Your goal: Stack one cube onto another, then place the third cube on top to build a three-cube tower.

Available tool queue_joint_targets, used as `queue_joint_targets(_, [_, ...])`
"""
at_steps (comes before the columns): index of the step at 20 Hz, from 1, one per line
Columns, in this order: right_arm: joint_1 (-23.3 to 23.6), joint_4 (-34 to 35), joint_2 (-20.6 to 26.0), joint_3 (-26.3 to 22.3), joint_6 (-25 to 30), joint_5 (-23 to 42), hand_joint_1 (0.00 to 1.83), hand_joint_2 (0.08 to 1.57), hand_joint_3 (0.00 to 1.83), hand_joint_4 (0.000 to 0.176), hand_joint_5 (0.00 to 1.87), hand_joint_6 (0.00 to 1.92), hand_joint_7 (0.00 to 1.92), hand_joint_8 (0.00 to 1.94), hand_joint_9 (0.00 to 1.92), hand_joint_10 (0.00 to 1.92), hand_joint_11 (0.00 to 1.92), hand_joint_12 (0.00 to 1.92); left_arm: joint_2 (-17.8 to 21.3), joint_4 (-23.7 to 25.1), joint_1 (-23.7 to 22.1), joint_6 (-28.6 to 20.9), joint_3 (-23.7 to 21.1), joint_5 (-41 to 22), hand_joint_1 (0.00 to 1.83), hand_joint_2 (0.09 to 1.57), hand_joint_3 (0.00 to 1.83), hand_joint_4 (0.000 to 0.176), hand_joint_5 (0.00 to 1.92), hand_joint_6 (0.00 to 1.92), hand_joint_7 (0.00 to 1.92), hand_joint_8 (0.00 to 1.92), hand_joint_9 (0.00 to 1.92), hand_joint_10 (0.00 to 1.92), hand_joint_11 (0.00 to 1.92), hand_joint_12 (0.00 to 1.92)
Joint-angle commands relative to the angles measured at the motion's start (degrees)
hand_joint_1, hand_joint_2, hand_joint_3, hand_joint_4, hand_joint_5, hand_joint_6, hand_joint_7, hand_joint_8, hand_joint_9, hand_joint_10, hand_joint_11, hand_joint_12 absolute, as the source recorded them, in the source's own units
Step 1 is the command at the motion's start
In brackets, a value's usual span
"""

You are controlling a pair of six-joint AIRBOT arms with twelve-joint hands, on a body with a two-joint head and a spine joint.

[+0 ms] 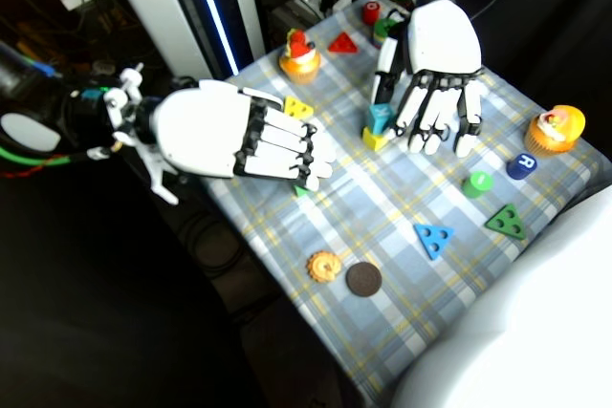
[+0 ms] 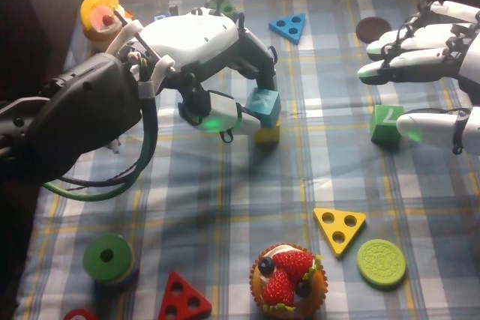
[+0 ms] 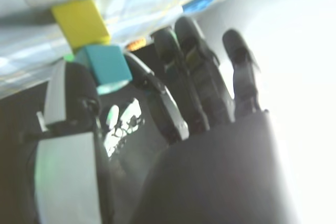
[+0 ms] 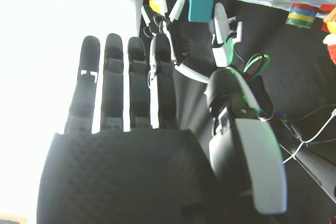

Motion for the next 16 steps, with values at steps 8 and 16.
queue_joint_targets(8, [1.0,1.3,0.0,0.1,0.5,6.8,0.19,1.34,0.0,0.0,0.54,0.0,0.42,0.0,0.38,0.0,0.0,1.03,-0.2,0.7,-0.6,0.0,0.4,-4.7,1.02,1.1,0.0,0.176,0.99,0.95,0.76,0.01,0.64,0.01,0.0,0.64])
queue_joint_targets(16, [1.0,1.3,0.0,0.1,0.6,6.8,0.22,1.35,0.0,0.0,0.54,0.0,0.42,0.0,0.38,0.0,0.0,1.03,-0.1,0.4,-0.1,0.0,0.4,-4.6,1.01,1.11,0.0,0.176,0.96,1.0,0.73,0.0,0.61,0.0,0.0,0.55])
